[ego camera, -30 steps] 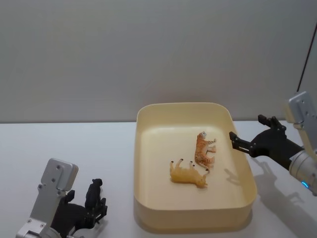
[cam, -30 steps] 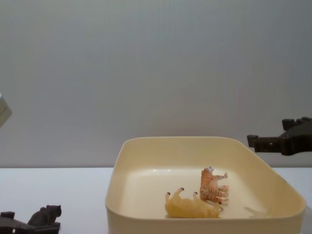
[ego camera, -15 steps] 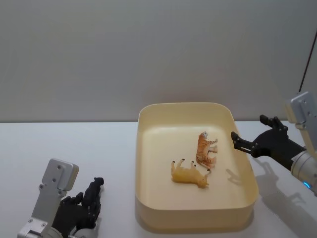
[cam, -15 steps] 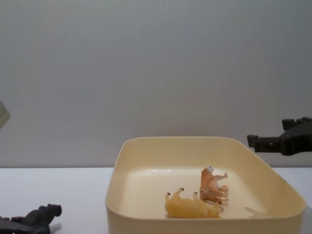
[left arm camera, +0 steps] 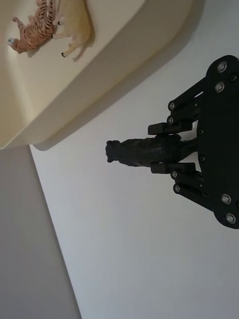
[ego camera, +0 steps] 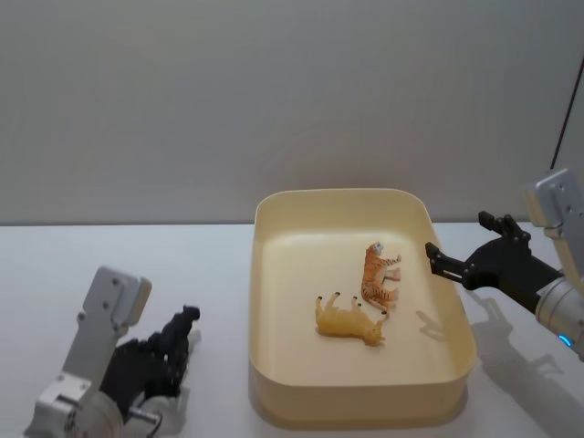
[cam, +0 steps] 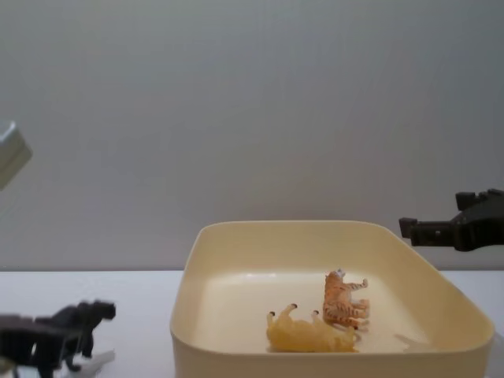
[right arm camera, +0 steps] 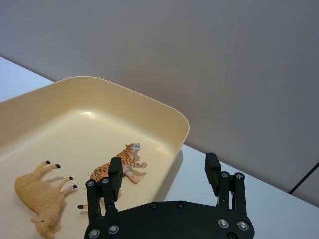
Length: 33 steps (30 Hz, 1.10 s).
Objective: Pick up the toy alternately with two hands and place it into the central storage box.
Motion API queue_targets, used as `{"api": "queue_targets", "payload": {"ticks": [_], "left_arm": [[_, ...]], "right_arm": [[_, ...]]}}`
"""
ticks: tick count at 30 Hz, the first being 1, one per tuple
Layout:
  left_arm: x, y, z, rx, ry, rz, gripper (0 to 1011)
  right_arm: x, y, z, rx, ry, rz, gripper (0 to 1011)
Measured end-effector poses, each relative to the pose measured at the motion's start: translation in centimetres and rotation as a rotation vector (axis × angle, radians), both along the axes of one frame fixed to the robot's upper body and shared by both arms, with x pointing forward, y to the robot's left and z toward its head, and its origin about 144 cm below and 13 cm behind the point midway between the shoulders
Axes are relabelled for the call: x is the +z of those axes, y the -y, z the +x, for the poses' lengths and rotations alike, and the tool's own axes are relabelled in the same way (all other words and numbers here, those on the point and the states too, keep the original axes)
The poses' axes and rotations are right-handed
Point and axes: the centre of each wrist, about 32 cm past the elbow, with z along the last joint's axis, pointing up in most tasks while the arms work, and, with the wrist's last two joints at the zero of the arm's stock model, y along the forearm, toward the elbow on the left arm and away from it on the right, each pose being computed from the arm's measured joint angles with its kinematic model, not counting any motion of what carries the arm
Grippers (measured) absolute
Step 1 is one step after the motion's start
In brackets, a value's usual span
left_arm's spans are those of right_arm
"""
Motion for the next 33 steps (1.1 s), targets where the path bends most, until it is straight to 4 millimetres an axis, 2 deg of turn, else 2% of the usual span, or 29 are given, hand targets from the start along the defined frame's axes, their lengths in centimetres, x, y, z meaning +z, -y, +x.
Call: {"api": "queue_targets", "payload": {"ticks": [18, 33], "left_arm": [[4.7, 0.1, 4.3, -0.077, 0.086, -0.013, 295], [6.5, 0.5, 8.6, -0.172, 0.089, -0.034, 295]], "right_arm": [[0.0, 0.0, 0.0, 0.000, 0.000, 0.000, 1001], [0.0, 0.0, 0.0, 0.000, 0.000, 0.000, 1001]]}}
